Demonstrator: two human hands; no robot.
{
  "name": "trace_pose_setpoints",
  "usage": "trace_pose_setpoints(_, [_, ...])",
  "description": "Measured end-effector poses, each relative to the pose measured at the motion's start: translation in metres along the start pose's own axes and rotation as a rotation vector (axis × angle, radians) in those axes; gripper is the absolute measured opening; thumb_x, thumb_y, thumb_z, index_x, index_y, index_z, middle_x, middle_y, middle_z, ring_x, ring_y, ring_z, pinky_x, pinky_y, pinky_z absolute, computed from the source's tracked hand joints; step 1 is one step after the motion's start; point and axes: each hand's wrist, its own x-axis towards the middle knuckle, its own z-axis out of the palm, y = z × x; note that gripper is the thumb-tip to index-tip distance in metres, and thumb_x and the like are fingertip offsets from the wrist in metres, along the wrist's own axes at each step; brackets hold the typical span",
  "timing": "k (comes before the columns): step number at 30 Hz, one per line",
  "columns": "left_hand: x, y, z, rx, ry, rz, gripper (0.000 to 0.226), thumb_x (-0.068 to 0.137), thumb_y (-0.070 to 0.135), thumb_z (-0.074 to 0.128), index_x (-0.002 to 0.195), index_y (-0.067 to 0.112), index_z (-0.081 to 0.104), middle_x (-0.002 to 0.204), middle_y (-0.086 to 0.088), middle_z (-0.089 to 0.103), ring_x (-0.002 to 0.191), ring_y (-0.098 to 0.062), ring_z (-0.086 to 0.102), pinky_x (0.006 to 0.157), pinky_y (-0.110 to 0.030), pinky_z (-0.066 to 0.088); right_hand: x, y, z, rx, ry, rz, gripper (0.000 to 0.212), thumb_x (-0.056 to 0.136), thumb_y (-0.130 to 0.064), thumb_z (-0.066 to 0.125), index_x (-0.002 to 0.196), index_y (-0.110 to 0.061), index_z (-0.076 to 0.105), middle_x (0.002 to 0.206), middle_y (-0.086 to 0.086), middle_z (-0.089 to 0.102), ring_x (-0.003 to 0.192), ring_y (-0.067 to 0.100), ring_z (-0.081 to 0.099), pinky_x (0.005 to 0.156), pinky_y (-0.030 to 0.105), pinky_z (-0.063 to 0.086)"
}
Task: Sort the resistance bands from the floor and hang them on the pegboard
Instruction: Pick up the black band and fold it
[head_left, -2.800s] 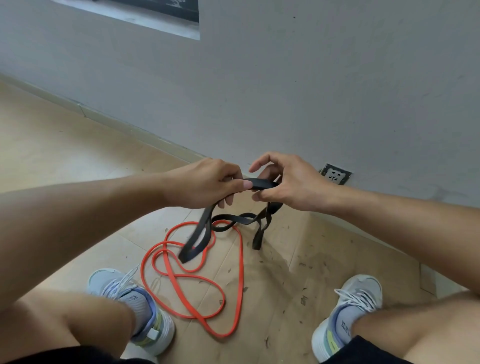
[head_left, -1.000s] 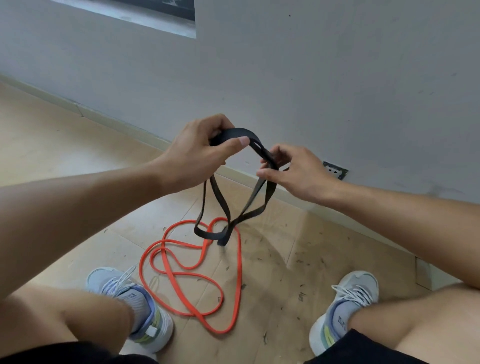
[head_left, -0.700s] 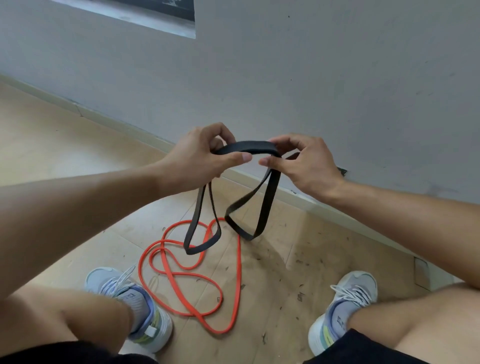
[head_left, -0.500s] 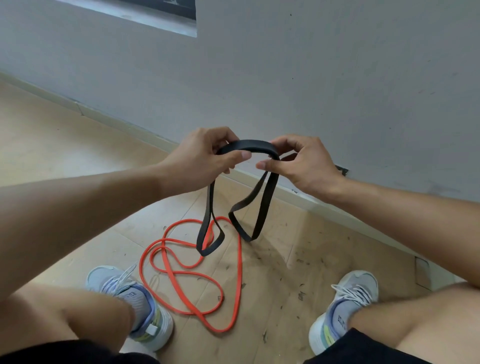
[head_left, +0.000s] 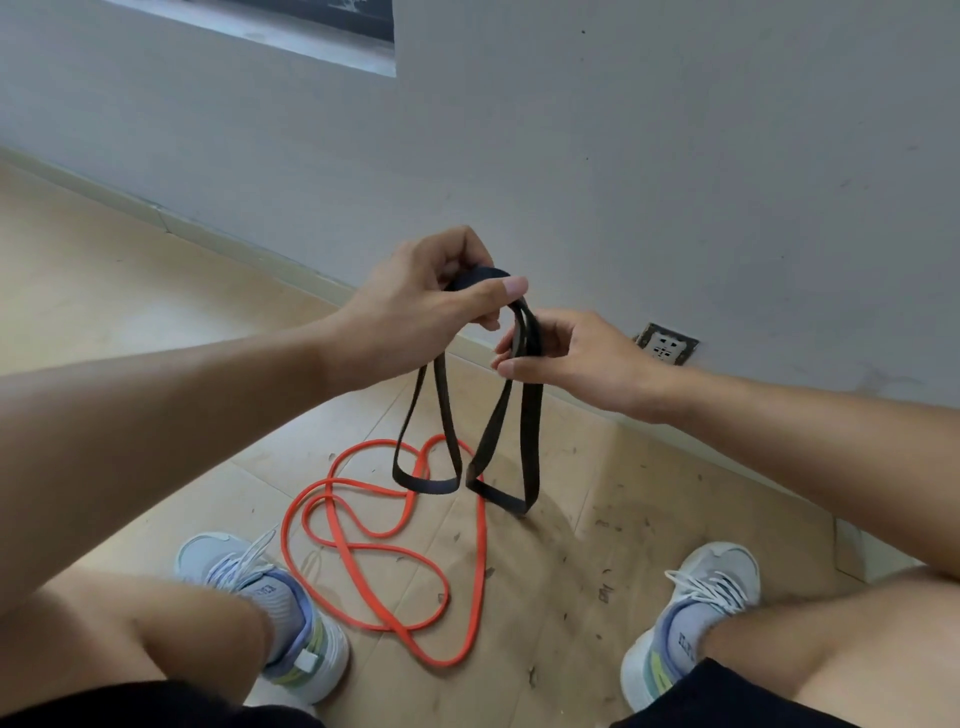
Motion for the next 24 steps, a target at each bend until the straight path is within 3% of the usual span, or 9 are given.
trace_pose_setpoints(4, [-0.001,0.002,-0.003,-0.069,-0.028,-0.021,0.024,0.094,0.028,0.069,0.099,0.006,0.062,0.1,-0.016,0.075,0.093,-0.023,0.075,0.096,-0.041,0.059,-0.002,0.002,0.004,-0.003,0.011,0.02,0.024,0.085,-0.042,0.08,0.108,-0.037,0.075,0.113,-0.014,0.077,0.109,0.001,0.069,0.103,0.032,0.049])
trace_pose_setpoints(9, [0.002,0.009,0.002,-0.182,0.022,-0.095,0.018,0.093,0.019,0.072,0.083,0.013,0.058,0.09,-0.016,0.067,0.08,-0.021,0.065,0.09,-0.034,0.06,-0.003,-0.006,0.013,0.01,-0.033,0.065,0.046,0.081,-0.042,0.084,0.124,-0.035,0.069,0.112,-0.017,0.073,0.109,0.002,0.067,0.097,0.027,0.048])
trace_pose_setpoints(13, [0.007,0.016,0.009,-0.321,0.024,-0.135,0.021,0.084,0.018,0.074,0.072,0.017,0.056,0.087,-0.013,0.065,0.081,-0.023,0.062,0.088,-0.037,0.055,0.0,-0.011,0.025,0.097,-0.046,0.074,0.024,0.079,-0.035,0.088,0.097,-0.025,0.076,0.115,-0.019,0.072,0.104,-0.004,0.068,0.106,0.033,0.048])
trace_pose_setpoints(16, [0.009,0.02,0.014,-0.392,0.037,-0.141,0.018,0.078,0.016,0.07,0.068,0.017,0.055,0.076,-0.005,0.064,0.079,-0.022,0.062,0.097,-0.044,0.056,0.001,-0.012,0.03,0.151,-0.078,0.082,0.025,0.08,-0.03,0.087,0.101,-0.034,0.074,0.094,-0.015,0.076,0.09,-0.002,0.072,0.091,0.021,0.05])
trace_pose_setpoints(18, [0.011,0.022,0.017,-0.429,0.043,-0.145,0.021,0.081,0.013,0.07,0.068,0.016,0.055,0.074,-0.003,0.063,0.078,-0.021,0.063,0.1,-0.047,0.056,0.001,-0.013,0.035,0.088,-0.072,0.067,0.039,0.081,-0.034,0.086,0.114,-0.02,0.074,0.103,-0.008,0.076,0.097,0.004,0.07,0.08,0.015,0.049])
trace_pose_setpoints(20, [0.011,0.023,0.018,-0.447,0.044,-0.154,0.024,0.085,0.01,0.07,0.068,0.016,0.054,0.076,-0.006,0.063,0.08,-0.02,0.064,0.099,-0.045,0.056,0.002,-0.013,0.041,0.03,-0.026,0.052,0.043,0.079,-0.04,0.086,0.112,-0.015,0.074,0.108,0.002,0.076,0.101,0.01,0.069,0.076,0.012,0.05])
trace_pose_setpoints(22, [0.012,0.023,0.019,-0.475,0.055,-0.16,0.026,0.085,0.009,0.07,0.068,0.016,0.052,0.078,-0.008,0.061,0.081,-0.021,0.063,0.097,-0.043,0.057,0.004,-0.01,0.044,0.032,0.024,0.045,0.031,0.08,-0.038,0.087,0.097,-0.014,0.076,0.096,0.003,0.076,0.09,0.012,0.071,0.072,0.014,0.055])
trace_pose_setpoints(24, [0.015,0.023,0.016,-0.512,0.095,-0.172,0.028,0.085,0.01,0.07,0.067,0.016,0.05,0.078,-0.006,0.059,0.079,-0.02,0.061,0.097,-0.044,0.056,0.005,-0.006,0.045,0.032,0.022,0.021,0.027,0.084,-0.026,0.084,0.089,-0.004,0.07,0.089,0.013,0.073,0.084,0.022,0.071,0.078,0.027,0.062])
